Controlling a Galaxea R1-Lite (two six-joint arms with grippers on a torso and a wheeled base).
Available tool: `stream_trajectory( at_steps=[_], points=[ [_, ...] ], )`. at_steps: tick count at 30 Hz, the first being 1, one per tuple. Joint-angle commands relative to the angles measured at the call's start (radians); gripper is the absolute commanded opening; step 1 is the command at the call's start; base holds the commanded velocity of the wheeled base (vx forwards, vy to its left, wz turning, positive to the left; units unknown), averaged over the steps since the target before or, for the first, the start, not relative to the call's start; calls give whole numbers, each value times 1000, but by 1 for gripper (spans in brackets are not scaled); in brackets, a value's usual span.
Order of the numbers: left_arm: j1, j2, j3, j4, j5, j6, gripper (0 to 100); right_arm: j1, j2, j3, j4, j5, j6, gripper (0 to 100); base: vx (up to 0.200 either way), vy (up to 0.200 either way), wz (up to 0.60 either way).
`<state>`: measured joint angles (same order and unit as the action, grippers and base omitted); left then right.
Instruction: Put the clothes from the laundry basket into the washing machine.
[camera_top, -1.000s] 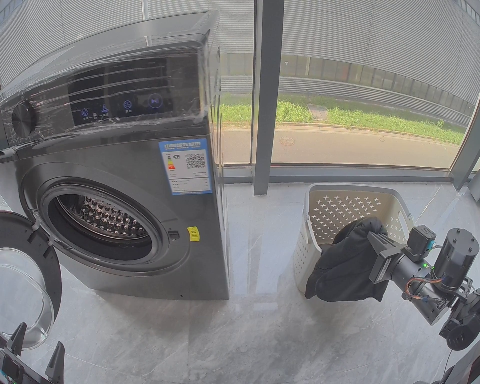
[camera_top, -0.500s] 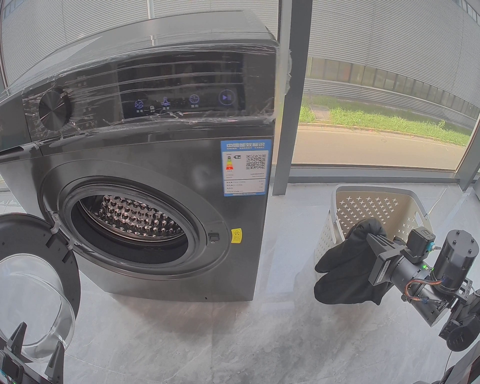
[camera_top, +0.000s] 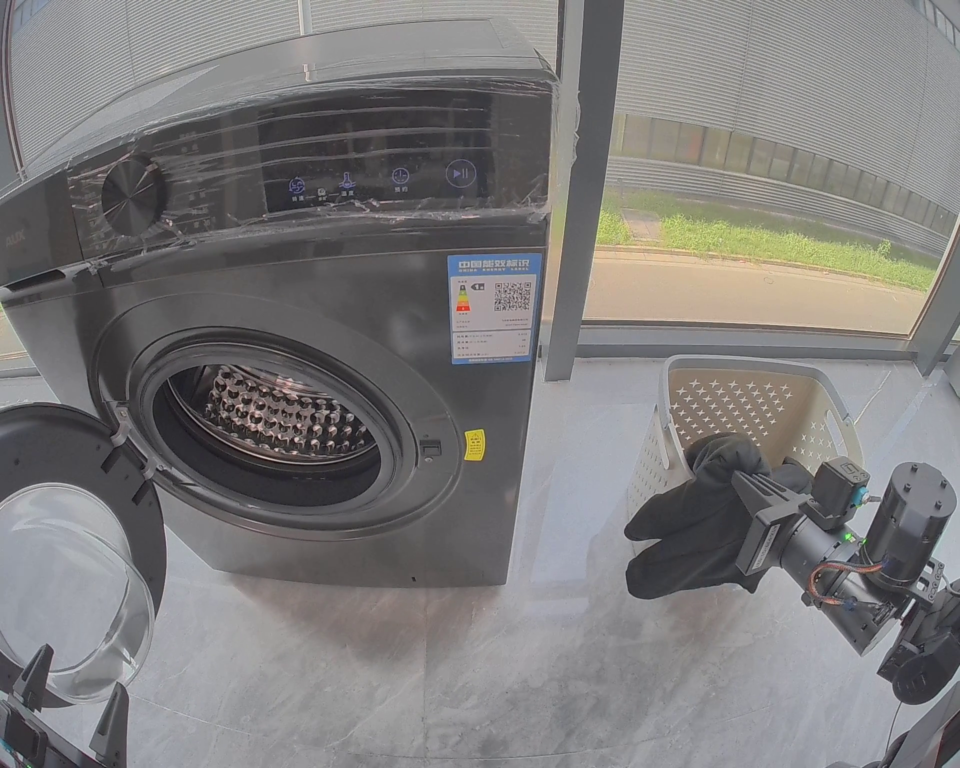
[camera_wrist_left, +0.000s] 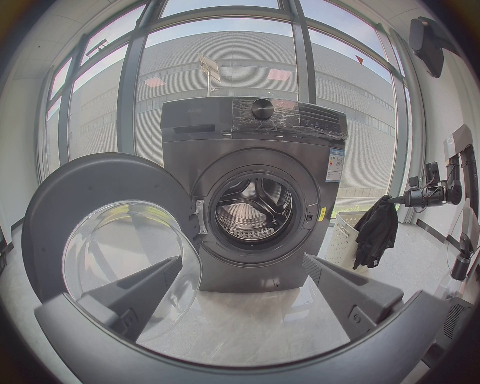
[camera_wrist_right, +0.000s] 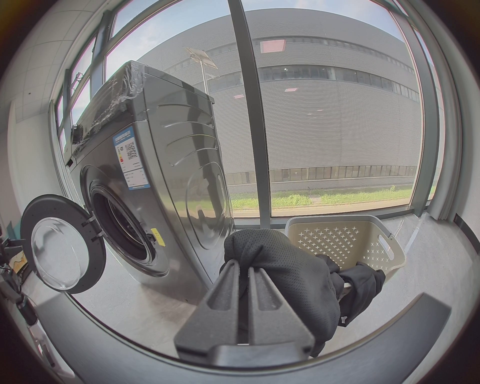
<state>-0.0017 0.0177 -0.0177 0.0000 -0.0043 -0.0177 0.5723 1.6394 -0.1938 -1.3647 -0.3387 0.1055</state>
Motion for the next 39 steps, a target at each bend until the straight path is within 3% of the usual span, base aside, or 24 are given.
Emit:
stream_trajectory(
  at_steps=[1,4,34,39],
  points=[
    [0,-18,15,0,0,1,100,0,2,1,-1,0,0,0,0,0,0],
    [0,-18,15,0,-2,1,100,0,2,1,-1,0,0,0,0,0,0],
    [0,-18,15,0,0,2,100,9,7,2,-1,0,2,0,0,200,0],
    [0,-18,15,0,0,1,100,9,7,2,-1,0,2,0,0,0,0]
  ],
)
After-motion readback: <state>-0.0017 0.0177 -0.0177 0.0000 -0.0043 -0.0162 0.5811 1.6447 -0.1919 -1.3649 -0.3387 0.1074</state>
